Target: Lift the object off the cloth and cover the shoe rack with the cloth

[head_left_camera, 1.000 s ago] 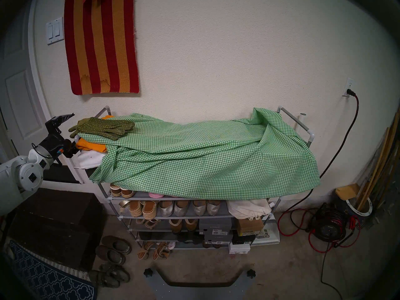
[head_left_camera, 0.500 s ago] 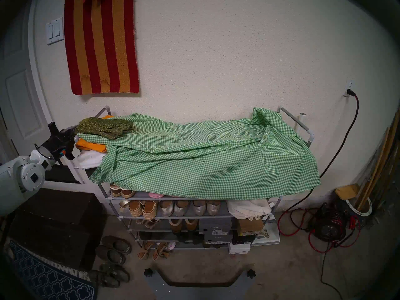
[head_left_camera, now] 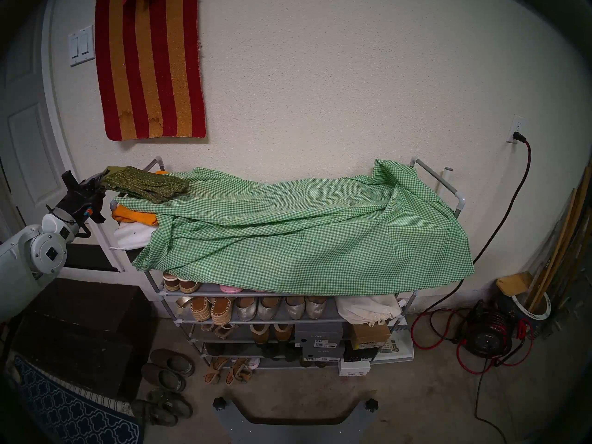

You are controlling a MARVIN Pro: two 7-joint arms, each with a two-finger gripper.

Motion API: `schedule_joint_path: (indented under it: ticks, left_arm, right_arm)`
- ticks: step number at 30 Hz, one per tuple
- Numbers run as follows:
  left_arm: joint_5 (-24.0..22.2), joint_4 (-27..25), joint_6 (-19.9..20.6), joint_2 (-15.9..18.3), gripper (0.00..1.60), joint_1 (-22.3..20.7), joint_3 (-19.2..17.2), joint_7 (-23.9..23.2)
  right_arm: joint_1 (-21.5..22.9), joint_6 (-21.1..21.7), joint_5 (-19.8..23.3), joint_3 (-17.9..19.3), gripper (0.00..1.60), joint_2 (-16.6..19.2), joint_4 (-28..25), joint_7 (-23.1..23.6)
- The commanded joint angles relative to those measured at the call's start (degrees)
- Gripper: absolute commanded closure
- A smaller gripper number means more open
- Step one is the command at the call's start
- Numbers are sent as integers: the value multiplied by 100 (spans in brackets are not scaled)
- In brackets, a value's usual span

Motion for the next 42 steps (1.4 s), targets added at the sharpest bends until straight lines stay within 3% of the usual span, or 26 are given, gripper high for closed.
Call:
schedule_joint_path:
  ticks: [1,11,18,23,34,39,42]
  left_arm:
    - [-30,151,56,-85,160,-186,-83,109]
    - [-508,679,-106,-48,160,-206,-614,291]
    - [-907,1415,-211,69,160,-350,-1201,298]
    - [-951,1667,-286,144,160,-293,-1447,293]
    - [-1041,2809,-298,196,160,-208,-2376,297]
    - [-904,3463,-467,157,160,-31,-2807,237]
    - [-835,3706,-626,162,160,12,-2883,249]
  right_arm:
    - [1,-2,-5,0,0,11,-3,-3]
    - [1,-2,-5,1,0,10,-3,-3]
    - [1,-2,-5,1,0,10,-3,-3]
    - [1,-2,-5,1,0,10,-3,-3]
    - [2,-1,-4,1,0,10,-3,-2]
    - [1,-2,-5,2,0,10,-3,-2]
    - [1,-2,-5,2,0,10,-3,-2]
